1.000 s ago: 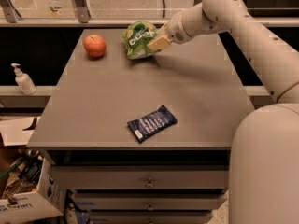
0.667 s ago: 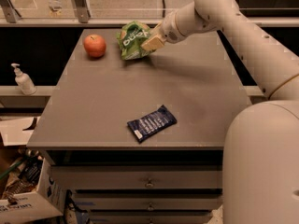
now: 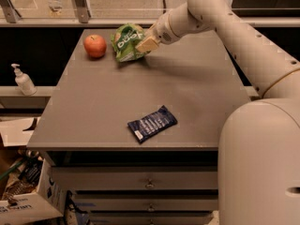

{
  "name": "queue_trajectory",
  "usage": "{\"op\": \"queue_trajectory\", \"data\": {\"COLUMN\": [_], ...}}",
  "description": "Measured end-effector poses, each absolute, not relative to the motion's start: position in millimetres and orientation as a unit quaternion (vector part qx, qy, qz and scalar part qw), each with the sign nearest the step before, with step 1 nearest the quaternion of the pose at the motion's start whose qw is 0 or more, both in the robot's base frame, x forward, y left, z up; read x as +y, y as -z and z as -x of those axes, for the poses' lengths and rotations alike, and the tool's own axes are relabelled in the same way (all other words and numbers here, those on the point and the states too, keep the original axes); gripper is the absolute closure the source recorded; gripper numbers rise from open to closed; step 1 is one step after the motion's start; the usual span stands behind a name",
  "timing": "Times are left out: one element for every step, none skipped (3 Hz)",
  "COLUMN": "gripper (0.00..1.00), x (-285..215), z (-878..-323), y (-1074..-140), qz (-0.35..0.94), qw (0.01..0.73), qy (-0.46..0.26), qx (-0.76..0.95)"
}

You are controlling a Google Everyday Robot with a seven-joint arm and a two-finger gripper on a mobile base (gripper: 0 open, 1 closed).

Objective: Move green rice chip bag near apple

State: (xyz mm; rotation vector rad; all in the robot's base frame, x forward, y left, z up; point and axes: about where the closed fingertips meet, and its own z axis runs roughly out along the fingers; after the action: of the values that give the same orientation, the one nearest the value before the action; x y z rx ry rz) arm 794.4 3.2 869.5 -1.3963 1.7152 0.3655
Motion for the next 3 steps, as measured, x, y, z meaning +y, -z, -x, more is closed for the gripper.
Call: {"op": "queue_trajectory", "data": {"gripper": [1.00,1.00,0.84], "x": [12.2,16.8,21.8], "z": [-790.7,-786.1,-782.5], "y": [-862.5,-853.6,-848.0], "qz": [0.565,0.569,0.572], "qw": [0.427,0.417,0.410], "qy": [-0.152,-0.156,-0.159], "qx": [0.689,0.691,0.693]}}
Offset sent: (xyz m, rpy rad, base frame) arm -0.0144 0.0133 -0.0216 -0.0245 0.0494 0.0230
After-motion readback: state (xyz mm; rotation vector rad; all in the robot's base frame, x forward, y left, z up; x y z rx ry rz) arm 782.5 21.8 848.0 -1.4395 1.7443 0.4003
